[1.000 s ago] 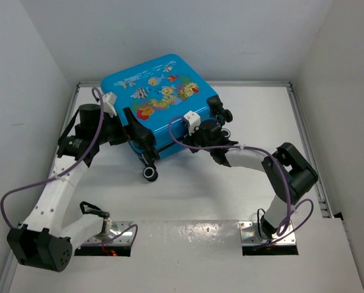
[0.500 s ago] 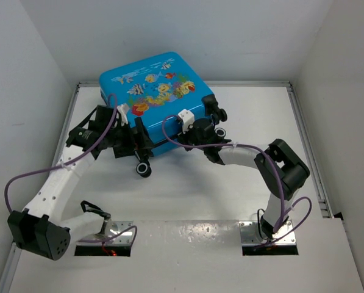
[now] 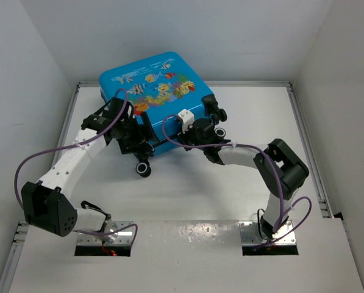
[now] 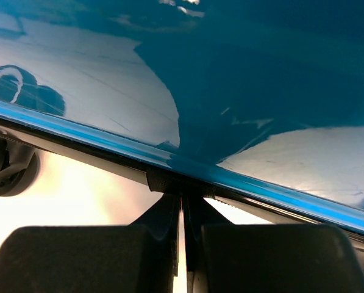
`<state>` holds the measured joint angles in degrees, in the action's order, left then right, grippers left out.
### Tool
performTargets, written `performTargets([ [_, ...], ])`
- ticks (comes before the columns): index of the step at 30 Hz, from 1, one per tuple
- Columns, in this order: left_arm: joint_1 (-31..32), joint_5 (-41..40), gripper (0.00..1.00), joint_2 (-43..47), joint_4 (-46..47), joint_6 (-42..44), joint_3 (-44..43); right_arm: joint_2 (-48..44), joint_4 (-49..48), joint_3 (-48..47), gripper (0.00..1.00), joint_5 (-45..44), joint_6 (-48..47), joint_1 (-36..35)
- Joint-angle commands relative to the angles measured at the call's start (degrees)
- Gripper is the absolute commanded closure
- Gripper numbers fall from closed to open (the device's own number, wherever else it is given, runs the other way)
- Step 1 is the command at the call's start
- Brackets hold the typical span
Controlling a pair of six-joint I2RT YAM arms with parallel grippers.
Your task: Pack the luggage
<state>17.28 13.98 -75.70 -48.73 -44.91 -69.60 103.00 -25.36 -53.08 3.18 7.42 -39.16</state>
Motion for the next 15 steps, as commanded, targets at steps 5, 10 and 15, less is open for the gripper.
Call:
performTargets([
  [5,1.0,-3.7,0.51,-1.4,1.7,-2.2,-3.3,0.9,-8.7,-2.9,1.0,-0.7,0.8,-0.4],
  [10,1.0,-4.3,0.86,-1.4,1.7,-2.2,-1.9,-0.3,-8.6,-2.0,1.0,-1.1,1.1,-0.3],
  [15,-1.4,-4.8,1.0,-1.4,1.7,-1.6,-0.5,-1.0,-8.0,-1.2,1.0,-2.5,1.6,-0.2],
])
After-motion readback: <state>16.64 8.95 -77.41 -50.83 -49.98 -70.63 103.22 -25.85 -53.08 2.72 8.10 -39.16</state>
